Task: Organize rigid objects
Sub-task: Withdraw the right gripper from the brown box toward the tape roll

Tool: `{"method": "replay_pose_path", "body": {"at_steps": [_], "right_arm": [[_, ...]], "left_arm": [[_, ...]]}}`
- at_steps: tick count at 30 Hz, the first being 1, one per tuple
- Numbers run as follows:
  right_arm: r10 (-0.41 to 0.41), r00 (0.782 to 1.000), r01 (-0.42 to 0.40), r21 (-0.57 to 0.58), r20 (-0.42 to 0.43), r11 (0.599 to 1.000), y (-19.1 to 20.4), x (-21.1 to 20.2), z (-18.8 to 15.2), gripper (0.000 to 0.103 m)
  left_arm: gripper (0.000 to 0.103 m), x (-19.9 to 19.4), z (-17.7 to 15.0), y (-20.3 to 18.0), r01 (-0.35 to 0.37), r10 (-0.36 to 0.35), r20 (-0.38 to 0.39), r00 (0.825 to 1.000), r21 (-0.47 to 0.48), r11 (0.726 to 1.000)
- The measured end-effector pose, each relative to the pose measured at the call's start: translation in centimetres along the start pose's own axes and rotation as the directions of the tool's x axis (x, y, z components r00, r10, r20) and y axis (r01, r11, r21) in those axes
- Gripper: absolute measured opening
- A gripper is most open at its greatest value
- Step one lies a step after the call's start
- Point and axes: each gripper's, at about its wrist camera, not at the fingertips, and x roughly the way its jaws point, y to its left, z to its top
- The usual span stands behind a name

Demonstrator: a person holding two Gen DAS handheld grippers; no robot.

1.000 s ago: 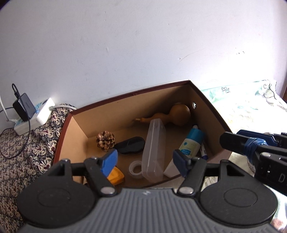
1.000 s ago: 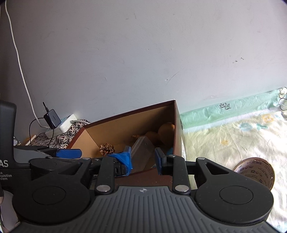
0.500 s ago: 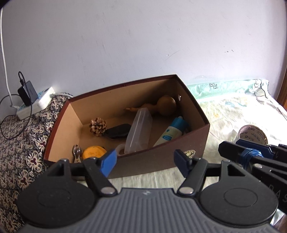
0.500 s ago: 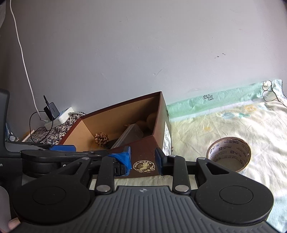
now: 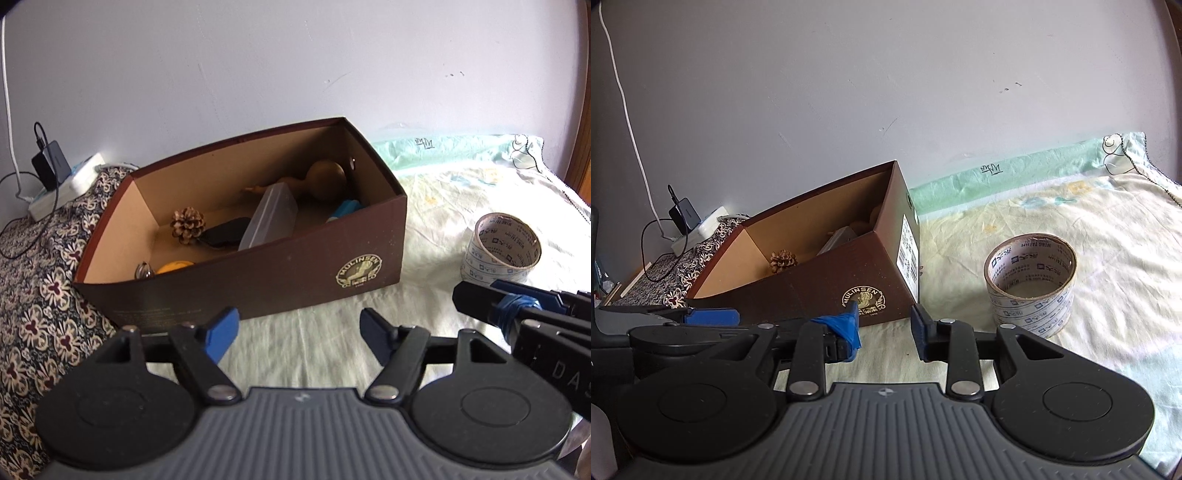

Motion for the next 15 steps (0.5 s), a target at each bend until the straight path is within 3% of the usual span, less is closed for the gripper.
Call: {"method": "replay_pose_path", "body": {"at_steps": [15], "right_arm": [[-0.085,0.994,0.089,0.065,-0.064,0.994,-2.5,-0.1,-3.4,0.015]], "left_arm": [[0.073,2.0,-3.1,-2.4,0.086,-0.084,-0.092,0.992,0.018,0.996]]}}
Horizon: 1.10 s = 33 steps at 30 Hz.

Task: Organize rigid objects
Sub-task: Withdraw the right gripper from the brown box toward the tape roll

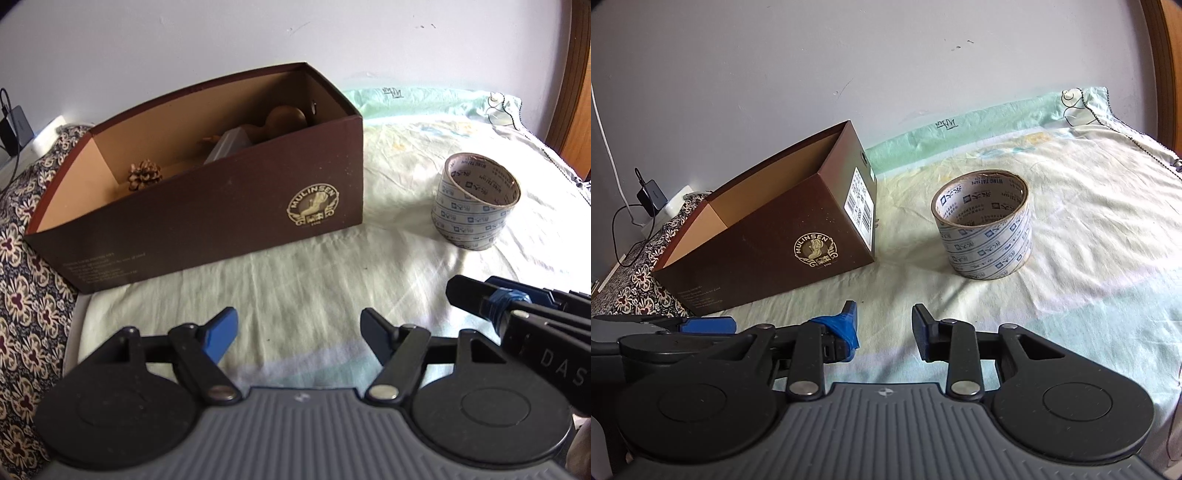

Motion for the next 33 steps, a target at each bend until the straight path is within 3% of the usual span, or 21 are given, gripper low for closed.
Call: {"method": "replay_pose_path", "body": {"at_steps": [21,29,33], "right_arm": [[-0.101,0.994,0.093,0.138,0.046,0.986,-5.4,-1.1,-1.1,0.018],[-0.135,0.989,0.124,0.159,0.058,0.979,-7.2,-0.8,-1.5,0.018],[-0.143,0.987,0.130,0.162,0.069,0.978,-8.1,-0.7,-1.3,0.018]], "left_arm": [[0.074,1.2,-1.1,-4.2,0.133,-0.130,-0.037,0.991,0.105,0.986],[0.074,2.0,-1.3,-5.5,0.233,-0.229,-0.045,0.972,0.113,0.966],[0.074,1.8,-0.8,-5.9,0.263,-0.264,-0.010,0.964,0.129,0.956]]}}
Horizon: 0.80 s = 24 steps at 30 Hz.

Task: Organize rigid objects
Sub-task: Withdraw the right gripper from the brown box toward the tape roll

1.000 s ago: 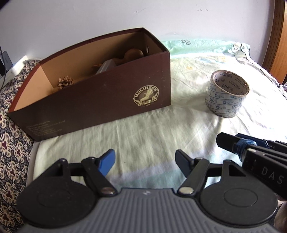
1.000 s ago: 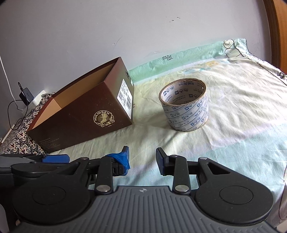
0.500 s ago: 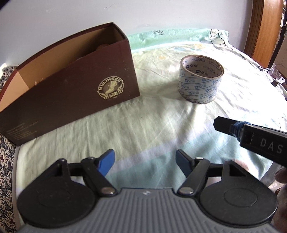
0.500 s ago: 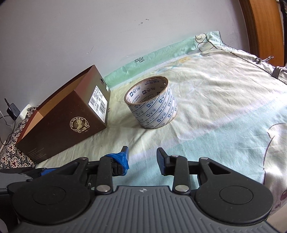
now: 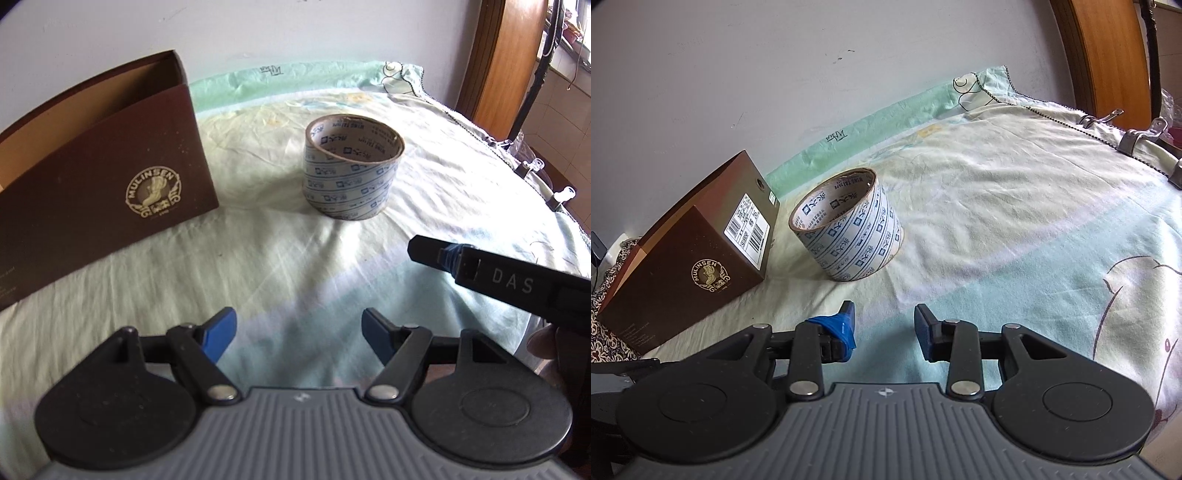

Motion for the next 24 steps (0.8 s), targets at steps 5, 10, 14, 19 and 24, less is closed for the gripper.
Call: {"method": "replay_pose_path", "body": {"at_steps": [5,10,14,19,24], "right_arm": [[-0.011,1.000,0.011,0.021,0.027,1.000,-1.4,0.2,1.5,0.019],[-0.006,0.999,0.004,0.056,0.034,0.998,-3.4,1.0,4.7,0.019],[0.011,1.000,-0.009,0.088,-0.025,0.996,-4.5,2.6,7.8,0.019],[0.014,0.990,0.000,0.096,-0.143,0.995,-4.1,5.0,11.2,0.019],[0.055,0.976,-0.044,0.055,-0.210,0.998,-2.3,5.9,14.5,0.019]], "left_arm": [[0.076,0.5,1.8,-0.9,0.038,-0.041,0.050,0.998,0.065,0.997],[0.077,1.3,4.1,-1.7,0.084,-0.095,0.073,0.993,0.141,0.986],[0.077,2.4,6.9,-1.4,0.160,-0.167,0.036,0.985,0.143,0.977],[0.077,2.9,9.3,-0.8,0.195,-0.189,-0.055,0.980,0.140,0.971],[0.077,3.3,11.7,0.6,0.209,-0.197,-0.131,0.972,0.084,0.974]]}}
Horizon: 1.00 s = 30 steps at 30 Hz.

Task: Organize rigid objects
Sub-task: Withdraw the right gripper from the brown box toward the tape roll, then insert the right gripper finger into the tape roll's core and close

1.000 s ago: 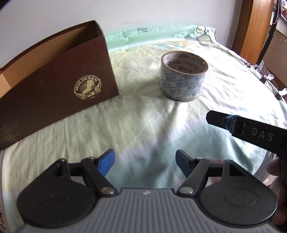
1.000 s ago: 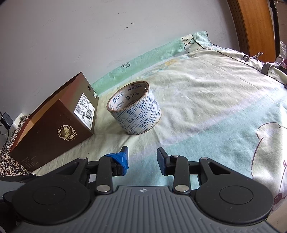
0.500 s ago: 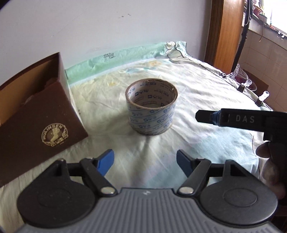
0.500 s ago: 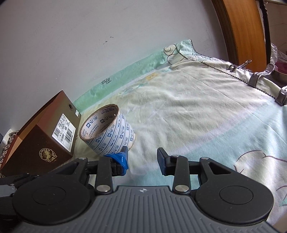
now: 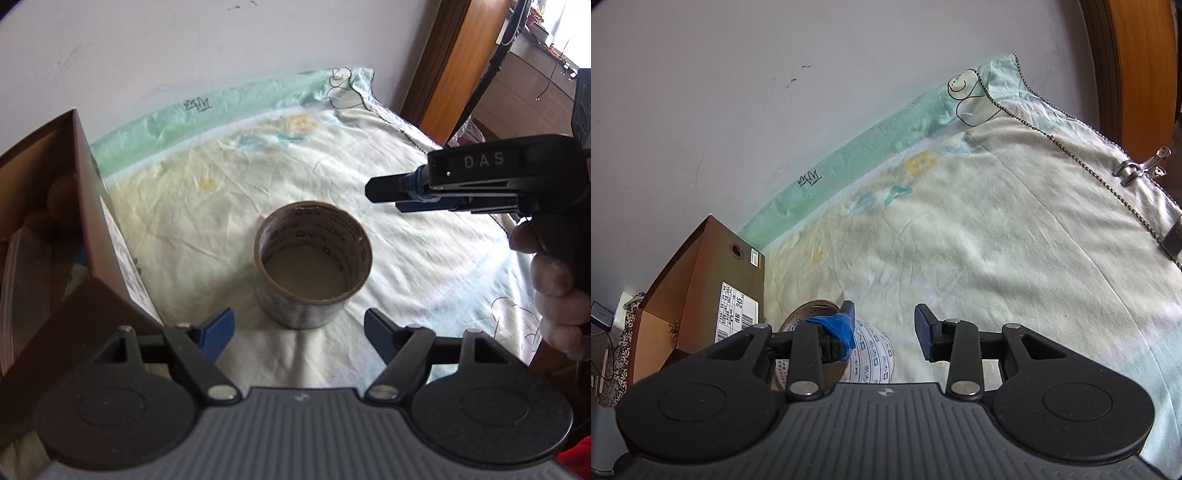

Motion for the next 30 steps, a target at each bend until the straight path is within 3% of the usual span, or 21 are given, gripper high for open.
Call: {"method": "replay_pose_path", "body": {"at_steps": [8,12,15,19,22,30], "right_arm": [[0.077,0.997,-0.077,-0.054,-0.002,0.996,0.5,1.2,0.0,0.019],[0.113,0.989,-0.102,-0.109,0.093,0.989,1.2,-0.5,-2.2,0.019],[0.124,0.981,-0.111,-0.092,0.148,0.990,1.1,-2.6,-4.5,0.019],[0.114,0.984,-0.104,-0.077,0.137,0.992,0.9,-4.1,-6.4,0.019],[0.076,0.989,-0.062,-0.108,0.128,0.992,0.8,-4.9,-7.0,0.019],[0.111,0.989,-0.101,-0.102,0.101,0.990,0.0,-5.1,-7.3,0.020]], "left_arm": [[0.077,0.8,-0.8,0.4,-0.012,0.018,0.094,0.995,-0.065,0.998],[0.078,-0.1,-2.7,-0.8,-0.049,0.060,0.184,0.981,-0.067,0.997],[0.079,-0.9,-4.4,-1.8,-0.054,0.066,0.188,0.980,-0.072,0.996],[0.082,-2.1,-5.9,-3.1,-0.058,0.067,0.216,0.974,-0.046,0.997],[0.093,-2.5,-6.6,-3.8,-0.080,0.091,0.242,0.966,-0.056,0.995],[0.093,-2.5,-6.9,-5.4,-0.149,0.149,0.260,0.954,-0.021,0.989]]}}
